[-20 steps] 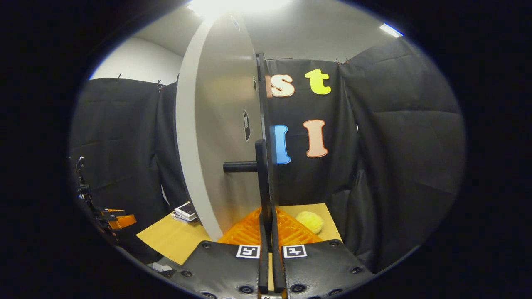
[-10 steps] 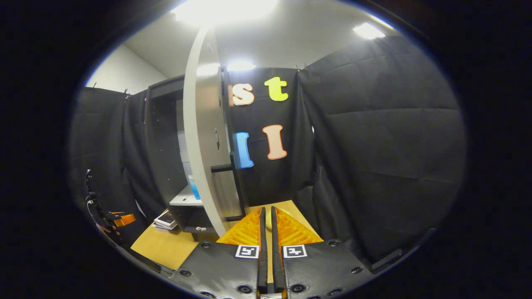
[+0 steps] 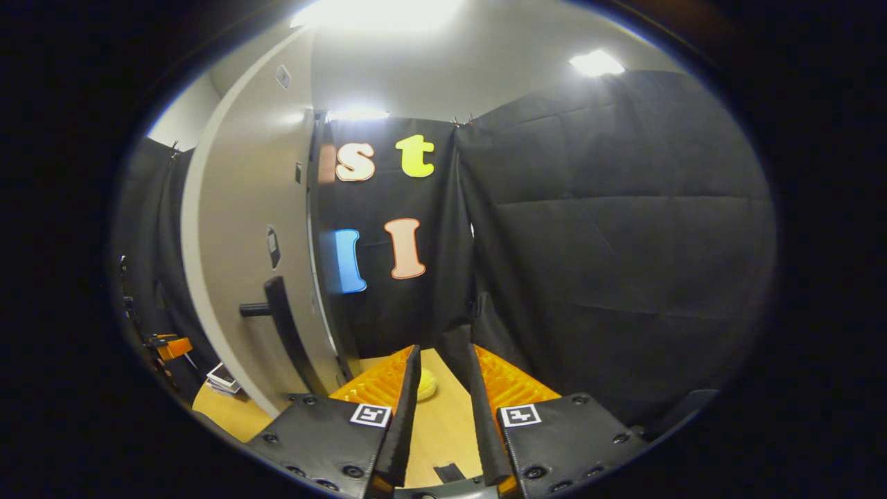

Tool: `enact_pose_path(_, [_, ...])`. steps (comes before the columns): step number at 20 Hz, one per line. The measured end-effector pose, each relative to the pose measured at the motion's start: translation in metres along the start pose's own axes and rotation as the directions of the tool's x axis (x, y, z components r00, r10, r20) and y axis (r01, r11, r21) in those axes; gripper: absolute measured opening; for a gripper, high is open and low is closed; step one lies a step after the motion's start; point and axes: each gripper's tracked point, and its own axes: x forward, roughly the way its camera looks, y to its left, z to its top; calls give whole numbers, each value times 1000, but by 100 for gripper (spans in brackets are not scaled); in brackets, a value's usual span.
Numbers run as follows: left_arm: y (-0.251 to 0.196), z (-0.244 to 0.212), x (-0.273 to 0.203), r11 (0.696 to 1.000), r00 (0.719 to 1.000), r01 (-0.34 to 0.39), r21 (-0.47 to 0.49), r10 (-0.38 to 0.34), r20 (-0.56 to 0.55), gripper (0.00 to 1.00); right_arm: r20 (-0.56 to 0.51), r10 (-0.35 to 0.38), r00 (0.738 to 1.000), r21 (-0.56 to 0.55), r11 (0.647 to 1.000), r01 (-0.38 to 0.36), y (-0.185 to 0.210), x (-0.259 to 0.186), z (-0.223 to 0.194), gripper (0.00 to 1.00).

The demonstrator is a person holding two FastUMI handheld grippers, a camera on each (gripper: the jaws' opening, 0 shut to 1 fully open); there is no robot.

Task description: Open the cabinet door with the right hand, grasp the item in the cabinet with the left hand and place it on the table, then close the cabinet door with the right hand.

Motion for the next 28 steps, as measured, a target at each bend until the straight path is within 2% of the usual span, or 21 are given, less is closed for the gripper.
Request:
enact_pose_path(1, [-3,2,13,1000,1000,-2,4,2,-2,84,-1,6,1000,30,1000,-6,-3,14,-3,43])
enact_pose_path(3, [-11,8,39,1000,1000,-3,13,3,-1,85,-14,-3,1000,74,997,4,-18,40,-9,75])
enact_pose_path(4, [-16,10,55,1000,1000,2,14,-2,-1,84,-9,-14,1000,89,996,15,-26,52,-10,82])
enact_pose_path(5, [-21,11,71,1000,1000,6,12,-6,-1,85,-7,-20,1000,102,995,21,-32,62,-11,98])
enact_pose_path(7, [-31,15,101,1000,1000,12,1,-12,3,85,-10,-32,999,96,995,33,-41,84,-14,98])
enact_pose_path(10, [-49,15,147,999,999,44,0,-44,-1,85,-1,-75,997,26,997,75,-63,114,-15,98])
enact_pose_path(14, [-59,-5,196,999,998,46,9,-46,-44,85,-27,-49,998,4,999,49,-69,148,-20,98])
enact_pose_path(18, [-62,-6,231,999,999,19,29,-18,-48,85,-54,-8,999,24,1000,10,-73,179,-27,98])
enact_pose_path(25, [-63,0,259,993,999,2,117,2,-33,84,-94,39,995,-3,999,-39,-74,209,-37,98])
enact_pose_path(26, [-59,3,258,993,999,-25,116,28,-17,75,-96,47,994,4,999,-47,-74,213,-36,98])
enact_pose_path(28, [-61,-4,259,995,999,-16,99,19,-35,55,-102,63,993,16,998,-62,-71,219,-37,98])
